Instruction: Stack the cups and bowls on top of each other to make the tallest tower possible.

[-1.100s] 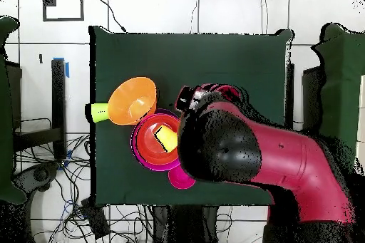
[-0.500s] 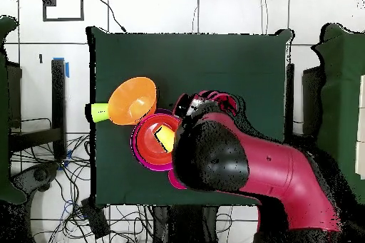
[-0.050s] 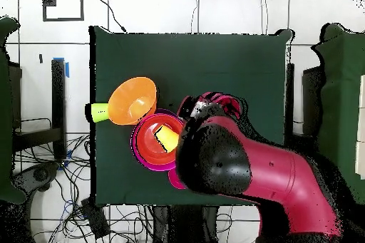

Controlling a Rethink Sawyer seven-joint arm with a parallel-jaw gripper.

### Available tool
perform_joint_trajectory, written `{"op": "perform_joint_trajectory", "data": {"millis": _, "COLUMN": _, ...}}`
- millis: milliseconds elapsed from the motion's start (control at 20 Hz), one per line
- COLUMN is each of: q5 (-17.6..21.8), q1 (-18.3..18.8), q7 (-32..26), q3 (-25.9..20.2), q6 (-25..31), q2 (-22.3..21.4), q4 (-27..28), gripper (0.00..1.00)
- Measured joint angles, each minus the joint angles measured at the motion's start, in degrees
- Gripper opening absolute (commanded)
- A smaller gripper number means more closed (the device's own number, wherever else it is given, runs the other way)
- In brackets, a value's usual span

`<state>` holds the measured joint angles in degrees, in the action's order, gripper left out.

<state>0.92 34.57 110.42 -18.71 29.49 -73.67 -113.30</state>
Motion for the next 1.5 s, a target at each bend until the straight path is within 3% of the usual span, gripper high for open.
{"op": "perform_joint_trajectory", "data": {"millis": 1100, "q5": -0.03, "q1": -0.71, "q7": 0.0, "q3": 1.6, "q6": -11.46, "q2": 0.33, "q4": -5.08, "gripper": 0.0}}
{"op": "perform_joint_trajectory", "data": {"millis": 1500, "q5": -0.04, "q1": -0.71, "q7": 0.14, "q3": 1.6, "q6": -17.0, "q2": 3.11, "q4": -7.19, "gripper": 0.0}}
